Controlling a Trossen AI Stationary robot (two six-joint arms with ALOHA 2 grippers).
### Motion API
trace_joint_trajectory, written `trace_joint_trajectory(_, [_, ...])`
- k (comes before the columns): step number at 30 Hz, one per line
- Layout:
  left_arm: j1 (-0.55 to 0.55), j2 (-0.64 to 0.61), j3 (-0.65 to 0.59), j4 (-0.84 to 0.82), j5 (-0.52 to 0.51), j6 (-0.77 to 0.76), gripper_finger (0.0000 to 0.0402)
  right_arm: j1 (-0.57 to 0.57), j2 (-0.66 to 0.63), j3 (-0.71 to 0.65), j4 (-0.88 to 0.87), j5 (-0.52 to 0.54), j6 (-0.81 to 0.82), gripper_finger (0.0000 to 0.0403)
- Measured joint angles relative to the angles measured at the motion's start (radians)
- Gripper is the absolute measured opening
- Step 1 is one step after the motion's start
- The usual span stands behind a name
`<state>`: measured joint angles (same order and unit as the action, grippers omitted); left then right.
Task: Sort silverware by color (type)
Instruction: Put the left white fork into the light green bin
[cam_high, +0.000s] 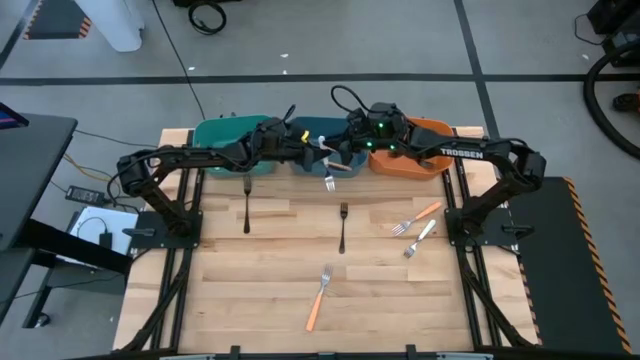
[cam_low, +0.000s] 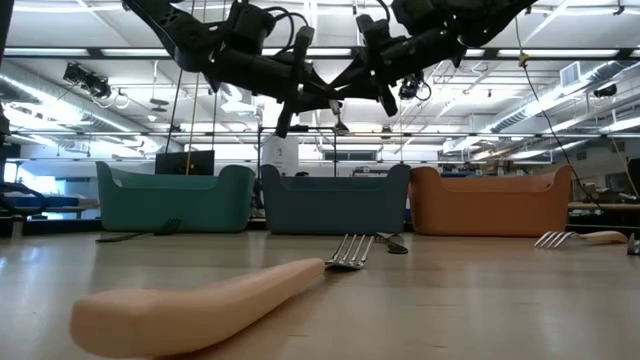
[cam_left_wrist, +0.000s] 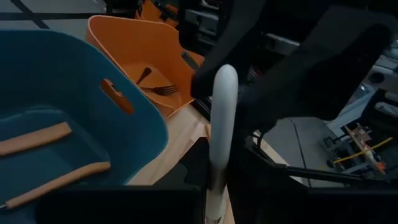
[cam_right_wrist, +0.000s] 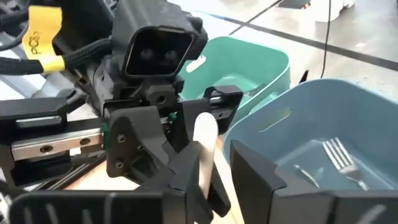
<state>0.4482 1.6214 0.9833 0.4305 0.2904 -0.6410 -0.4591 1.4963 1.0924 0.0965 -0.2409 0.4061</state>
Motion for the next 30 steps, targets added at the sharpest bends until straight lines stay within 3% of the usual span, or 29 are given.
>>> trace_joint_trajectory(4, [0.041,-0.020,0.000,-0.027,0.061,0.013,0.0041,-0.009,-0.018,0.000,0.010,0.002,0.000,0.0119])
trace_joint_trajectory(7, [0.084,-0.073,-0.001,-0.134,0.104,0.086,0.0041,-0.031,-0.057,0.000,0.008,-0.002,0.007,0.0123])
trace_joint_trajectory(14, [0.229,-0.300,0.000,-0.569,0.104,0.367,0.0041,-0.082,-0.147,0.000,-0.009,-0.011,-0.017,0.0124])
trace_joint_trajectory(16, [0.278,-0.369,0.000,-0.684,0.054,0.448,0.0041,-0.093,-0.160,0.000,-0.025,-0.011,-0.020,0.0124])
trace_joint_trajectory(19, [0.354,-0.447,0.000,-0.847,-0.112,0.575,0.0042,-0.105,-0.165,0.000,-0.052,-0.011,-0.043,0.0125])
trace_joint_trajectory(23, [0.433,-0.492,0.000,-0.946,-0.290,0.714,0.0042,-0.110,-0.161,0.000,-0.074,-0.012,-0.047,0.0125])
trace_joint_trajectory(30, [0.472,-0.430,0.000,-0.984,-0.373,0.865,0.0046,-0.112,-0.159,0.000,-0.089,0.009,-0.051,0.0123])
